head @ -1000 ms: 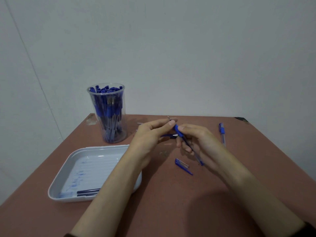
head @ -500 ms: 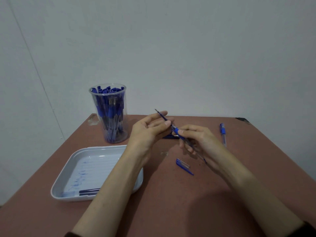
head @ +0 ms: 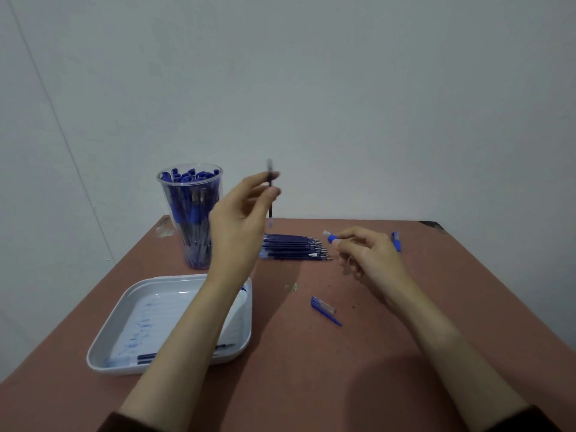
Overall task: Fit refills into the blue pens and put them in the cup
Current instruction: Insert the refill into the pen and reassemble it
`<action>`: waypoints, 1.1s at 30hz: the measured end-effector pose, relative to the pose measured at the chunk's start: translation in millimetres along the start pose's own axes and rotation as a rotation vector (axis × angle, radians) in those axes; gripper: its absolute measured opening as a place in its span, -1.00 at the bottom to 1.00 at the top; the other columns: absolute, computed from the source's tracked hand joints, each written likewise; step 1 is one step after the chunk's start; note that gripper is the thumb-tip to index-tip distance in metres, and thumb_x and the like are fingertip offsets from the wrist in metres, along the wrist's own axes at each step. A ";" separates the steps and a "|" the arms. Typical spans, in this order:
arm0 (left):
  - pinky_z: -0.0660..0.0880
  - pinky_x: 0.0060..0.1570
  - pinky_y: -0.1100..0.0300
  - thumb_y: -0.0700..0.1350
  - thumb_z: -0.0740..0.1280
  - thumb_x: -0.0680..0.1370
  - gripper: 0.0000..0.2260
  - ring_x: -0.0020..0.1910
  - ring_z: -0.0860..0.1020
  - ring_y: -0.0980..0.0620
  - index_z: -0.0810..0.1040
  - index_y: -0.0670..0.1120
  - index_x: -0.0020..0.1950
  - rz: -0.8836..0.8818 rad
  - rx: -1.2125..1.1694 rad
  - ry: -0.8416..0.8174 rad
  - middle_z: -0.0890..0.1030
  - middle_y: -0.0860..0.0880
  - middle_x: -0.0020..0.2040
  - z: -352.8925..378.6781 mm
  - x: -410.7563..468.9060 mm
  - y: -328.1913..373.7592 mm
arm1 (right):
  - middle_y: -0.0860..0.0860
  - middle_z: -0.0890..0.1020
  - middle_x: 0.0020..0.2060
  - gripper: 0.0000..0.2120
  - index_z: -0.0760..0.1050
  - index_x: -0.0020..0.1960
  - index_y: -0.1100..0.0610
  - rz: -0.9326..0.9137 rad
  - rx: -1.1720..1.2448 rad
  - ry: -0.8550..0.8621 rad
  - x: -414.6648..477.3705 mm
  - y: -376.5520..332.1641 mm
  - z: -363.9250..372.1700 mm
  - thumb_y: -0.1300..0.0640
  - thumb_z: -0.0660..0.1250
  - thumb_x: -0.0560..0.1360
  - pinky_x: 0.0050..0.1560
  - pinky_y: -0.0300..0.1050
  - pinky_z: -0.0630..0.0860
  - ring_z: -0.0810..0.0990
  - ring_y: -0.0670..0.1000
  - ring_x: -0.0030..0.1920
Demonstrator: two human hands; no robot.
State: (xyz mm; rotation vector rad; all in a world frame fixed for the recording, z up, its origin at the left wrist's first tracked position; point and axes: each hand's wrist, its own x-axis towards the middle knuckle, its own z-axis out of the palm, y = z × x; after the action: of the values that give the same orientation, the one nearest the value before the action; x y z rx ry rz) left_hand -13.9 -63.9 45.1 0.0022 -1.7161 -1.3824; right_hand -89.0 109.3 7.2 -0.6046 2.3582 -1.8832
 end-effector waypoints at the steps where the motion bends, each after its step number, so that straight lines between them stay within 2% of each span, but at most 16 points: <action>1: 0.53 -0.08 0.27 -0.22 0.32 0.55 -0.80 -0.11 0.62 0.10 0.61 0.02 0.09 0.038 0.142 -0.084 0.64 0.02 -0.14 3.8 7.4 -3.0 | 0.00 0.56 -0.46 -0.87 0.61 -0.16 0.03 -0.006 0.010 0.011 0.5 -0.2 0.1 0.20 0.35 0.51 -0.49 -0.34 0.32 0.42 -0.14 -0.51; 5: 0.52 -0.04 0.04 -0.29 0.21 0.58 -0.70 -0.06 0.57 -0.09 0.59 -0.04 0.21 0.049 0.732 -0.495 0.60 -0.10 0.02 22.0 41.7 -32.1 | -0.01 0.56 -0.46 -0.86 0.60 -0.17 0.03 -0.020 0.005 0.035 1.9 0.3 0.5 0.20 0.34 0.52 -0.49 -0.34 0.32 0.43 -0.15 -0.51; 8: 0.53 0.01 0.03 -0.37 0.17 0.55 -0.63 -0.01 0.57 -0.12 0.58 -0.08 0.23 0.006 0.929 -0.685 0.62 -0.13 0.09 27.6 45.3 -54.7 | 0.01 0.55 -0.45 -0.88 0.60 -0.15 0.05 -0.029 -0.001 0.037 2.5 0.8 0.1 0.20 0.34 0.52 -0.50 -0.35 0.31 0.42 -0.18 -0.52; 11: 0.52 0.11 0.02 -0.40 0.20 0.50 -0.62 0.03 0.59 -0.09 0.58 -0.12 0.23 -0.025 0.965 -0.744 0.64 -0.13 0.08 27.3 42.9 -65.7 | 0.02 0.55 -0.45 -0.89 0.60 -0.14 0.06 -0.033 -0.019 0.032 3.0 1.4 0.7 0.20 0.34 0.52 -0.51 -0.37 0.30 0.41 -0.19 -0.53; 15: 0.53 0.09 0.03 -0.38 0.26 0.47 -0.68 0.04 0.60 -0.08 0.62 -0.14 0.15 -0.029 0.987 -0.795 0.66 -0.13 0.06 24.6 41.0 -67.9 | 0.00 0.54 -0.46 -0.91 0.62 -0.12 0.08 -0.040 -0.029 0.010 2.3 1.8 3.1 0.19 0.34 0.52 -0.50 -0.38 0.30 0.41 -0.19 -0.52; 18: 0.51 0.13 0.05 -0.34 0.29 0.49 -0.70 0.06 0.59 -0.06 0.61 -0.14 0.18 -0.033 0.968 -0.777 0.65 -0.12 0.09 20.8 40.3 -64.2 | -0.02 0.54 -0.47 -0.90 0.62 -0.13 0.06 -0.052 -0.053 0.004 1.0 2.1 5.4 0.19 0.34 0.52 -0.49 -0.39 0.31 0.42 -0.18 -0.52; 20: 0.49 0.12 0.15 -0.31 0.30 0.51 -0.72 0.04 0.59 -0.03 0.61 -0.13 0.19 -0.036 0.934 -0.741 0.65 -0.11 0.08 15.2 39.8 -55.7 | -0.03 0.54 -0.48 -0.89 0.61 -0.14 0.04 -0.064 -0.063 -0.003 -1.0 0.4 7.7 0.18 0.35 0.52 -0.49 -0.39 0.31 0.43 -0.19 -0.51; 23: 0.41 -0.02 0.39 -0.28 0.33 0.50 -0.78 -0.03 0.59 0.05 0.65 -0.13 0.10 -0.019 0.879 -0.726 0.67 -0.07 0.00 -4.3 36.9 -32.9 | -0.04 0.54 -0.48 -0.91 0.63 -0.12 0.05 -0.091 -0.063 -0.018 -5.5 -3.8 13.8 0.17 0.35 0.51 -0.47 -0.36 0.33 0.44 -0.18 -0.50; 25: 0.43 -0.08 0.45 -0.26 0.38 0.48 -0.83 -0.16 0.58 0.17 0.68 -0.10 0.03 -0.028 0.852 -0.765 0.67 0.00 -0.12 -26.7 31.3 -14.9 | -0.03 0.54 -0.48 -0.91 0.63 -0.13 0.03 -0.130 -0.068 -0.045 -10.7 -6.8 21.7 0.15 0.36 0.50 -0.40 -0.27 0.38 0.46 -0.10 -0.45; 27: 0.40 -0.18 0.55 -0.22 0.43 0.45 -0.86 -0.28 0.55 0.32 0.69 -0.04 -0.04 -0.072 0.862 -0.841 0.63 0.14 -0.24 -51.8 23.0 0.7 | 0.05 0.54 -0.47 -0.91 0.63 -0.16 0.02 -0.202 -0.098 -0.079 -17.2 -9.3 31.2 0.15 0.37 0.49 -0.32 -0.16 0.43 0.49 0.07 -0.40; 28: 0.38 -0.22 0.56 -0.21 0.44 0.44 -0.87 -0.30 0.54 0.35 0.70 -0.01 -0.07 -0.102 0.875 -0.893 0.61 0.19 -0.28 -64.4 18.3 7.0 | 0.12 0.54 -0.45 -0.89 0.63 -0.17 0.02 -0.246 -0.118 -0.092 -21.0 -10.8 36.4 0.17 0.38 0.49 -0.30 -0.18 0.43 0.51 0.16 -0.36; 29: 0.39 -0.22 0.54 -0.20 0.45 0.44 -0.88 -0.30 0.55 0.36 0.69 0.01 -0.10 -0.140 0.884 -0.953 0.62 0.21 -0.30 -74.3 14.5 12.1 | 0.19 0.53 -0.42 -0.88 0.62 -0.18 0.03 -0.289 -0.131 -0.099 -24.1 -12.4 39.4 0.20 0.38 0.50 -0.30 -0.25 0.44 0.52 0.18 -0.35; 31: 0.49 -0.11 0.39 -0.17 0.48 0.42 -0.90 -0.26 0.58 0.30 0.68 0.04 -0.14 -0.256 0.886 -1.078 0.65 0.19 -0.28 -95.0 4.6 19.8 | 0.21 0.51 -0.40 -0.84 0.60 -0.19 0.02 -0.345 -0.151 -0.123 -30.0 -15.0 46.3 0.26 0.38 0.49 -0.33 -0.40 0.42 0.51 0.04 -0.39; 33: 0.54 0.01 0.21 -0.13 0.49 0.41 -0.90 -0.19 0.61 0.22 0.67 0.05 -0.12 -0.357 0.909 -1.165 0.68 0.14 -0.20 -109.0 -5.4 24.0 | 0.11 0.54 -0.41 -0.82 0.59 -0.20 -0.02 -0.377 -0.196 -0.150 -33.3 -14.0 51.0 0.24 0.39 0.49 -0.30 -0.27 0.47 0.55 0.02 -0.37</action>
State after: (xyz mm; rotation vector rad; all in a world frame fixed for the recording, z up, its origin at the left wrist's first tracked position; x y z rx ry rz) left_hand 69.9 -136.9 56.6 0.0129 -3.3379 -0.6616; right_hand -40.0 71.0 1.4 -1.2392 2.4815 -1.6592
